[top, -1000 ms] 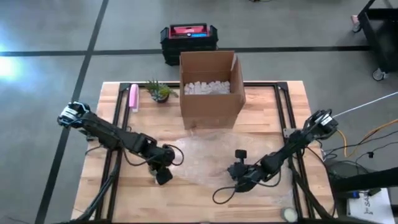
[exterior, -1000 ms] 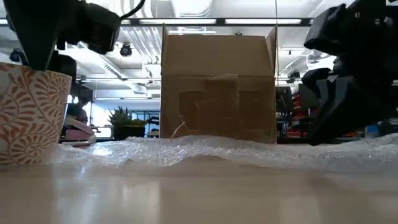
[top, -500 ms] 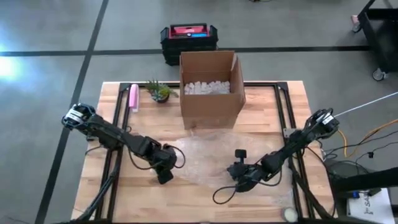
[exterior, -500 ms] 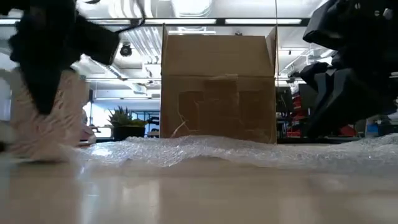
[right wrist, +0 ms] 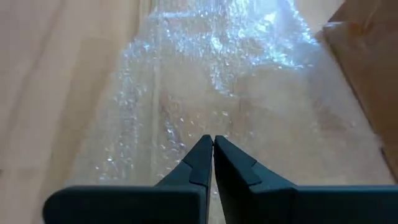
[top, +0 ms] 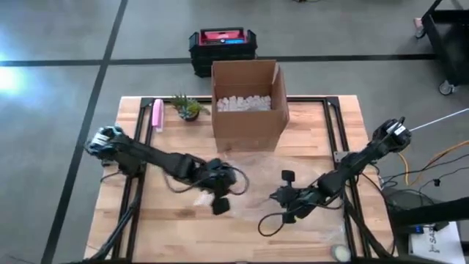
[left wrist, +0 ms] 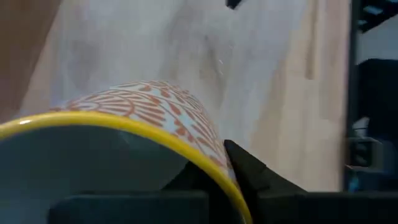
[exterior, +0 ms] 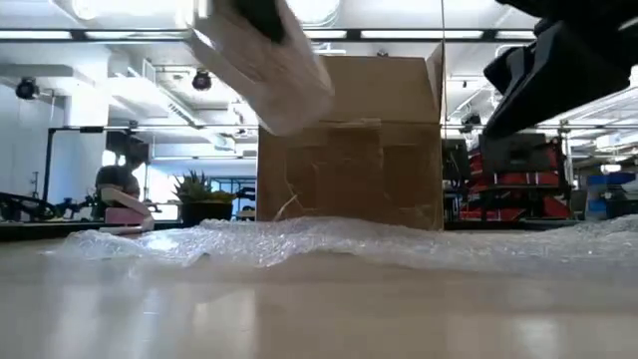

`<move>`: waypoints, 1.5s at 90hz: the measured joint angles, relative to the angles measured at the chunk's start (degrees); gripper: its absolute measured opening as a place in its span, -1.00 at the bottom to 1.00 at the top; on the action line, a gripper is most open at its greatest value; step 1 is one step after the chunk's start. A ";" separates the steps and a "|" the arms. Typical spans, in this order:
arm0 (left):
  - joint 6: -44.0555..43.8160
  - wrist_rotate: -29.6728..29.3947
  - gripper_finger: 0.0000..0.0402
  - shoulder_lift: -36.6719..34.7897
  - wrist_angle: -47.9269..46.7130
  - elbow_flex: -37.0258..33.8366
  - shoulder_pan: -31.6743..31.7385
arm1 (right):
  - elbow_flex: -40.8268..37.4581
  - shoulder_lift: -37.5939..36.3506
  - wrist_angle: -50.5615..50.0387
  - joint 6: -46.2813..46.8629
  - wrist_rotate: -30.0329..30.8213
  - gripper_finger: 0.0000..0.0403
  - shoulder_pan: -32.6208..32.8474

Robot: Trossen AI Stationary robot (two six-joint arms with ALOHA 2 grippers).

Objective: Wrap mug
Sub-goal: Wrap the orange patterned mug using the bubble wrap

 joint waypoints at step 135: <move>15.00 13.44 -0.97 37.50 -17.44 42.30 8.25 | 0.74 -1.99 -33.71 24.79 -1.10 -0.98 7.30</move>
